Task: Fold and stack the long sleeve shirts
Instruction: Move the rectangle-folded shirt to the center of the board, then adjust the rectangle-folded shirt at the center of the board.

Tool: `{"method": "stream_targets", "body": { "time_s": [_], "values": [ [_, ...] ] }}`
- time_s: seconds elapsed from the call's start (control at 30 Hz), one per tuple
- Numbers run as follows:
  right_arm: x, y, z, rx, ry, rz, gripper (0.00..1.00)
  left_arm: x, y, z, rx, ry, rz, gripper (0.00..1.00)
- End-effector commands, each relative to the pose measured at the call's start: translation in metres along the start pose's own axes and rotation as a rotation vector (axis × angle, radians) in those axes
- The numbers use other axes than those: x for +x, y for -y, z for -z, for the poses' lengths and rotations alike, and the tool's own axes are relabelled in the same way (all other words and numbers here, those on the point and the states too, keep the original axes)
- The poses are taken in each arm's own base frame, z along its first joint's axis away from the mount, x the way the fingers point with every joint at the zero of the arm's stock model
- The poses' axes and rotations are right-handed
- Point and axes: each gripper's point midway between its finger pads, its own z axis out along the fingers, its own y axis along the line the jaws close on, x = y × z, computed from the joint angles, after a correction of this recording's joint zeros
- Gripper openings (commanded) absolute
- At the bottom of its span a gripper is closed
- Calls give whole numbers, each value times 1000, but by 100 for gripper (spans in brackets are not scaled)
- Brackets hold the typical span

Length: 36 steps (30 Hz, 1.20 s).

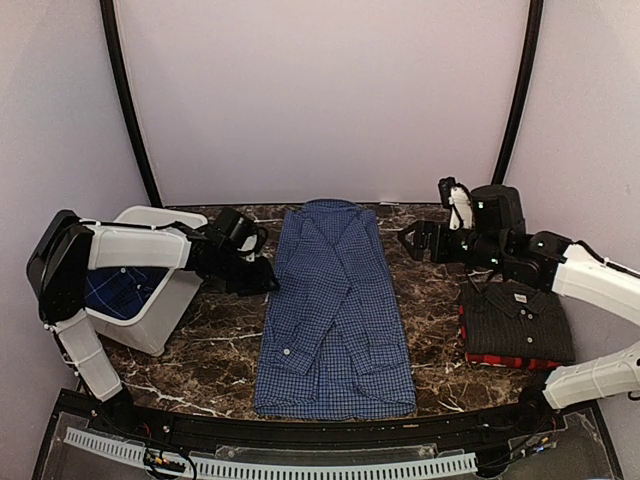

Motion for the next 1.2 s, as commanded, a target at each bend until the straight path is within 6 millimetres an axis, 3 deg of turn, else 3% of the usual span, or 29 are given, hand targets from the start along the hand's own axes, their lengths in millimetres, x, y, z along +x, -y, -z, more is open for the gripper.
{"method": "stream_targets", "body": {
  "time_s": [0.0,0.2,0.3,0.47,0.63,0.77,0.9,0.97,1.07,1.17],
  "values": [
    [39,-4,2,-73,-109,-111,99,27,2,21,49,-64,-7,38],
    [106,-15,3,-108,-303,-173,95,77,1,32,53,-150,-15,38],
    [132,-23,7,-118,-395,-188,89,92,16,42,91,-166,-35,38],
    [166,-51,16,-92,-509,-77,78,128,48,40,140,-241,-102,36],
    [207,-53,23,-26,-611,-28,75,145,44,36,114,-264,-80,35],
    [228,-52,31,-50,-645,-103,73,156,26,41,75,-259,-41,35],
    [246,-50,38,-86,-694,-160,60,170,17,44,90,-283,-10,34],
    [247,-48,41,-81,-702,-162,52,171,21,48,123,-280,-7,32],
    [242,-49,43,-83,-695,-135,46,168,27,55,147,-265,-25,31],
    [238,-65,40,-138,-704,-105,42,165,32,59,157,-254,-41,31]
  ]
}}
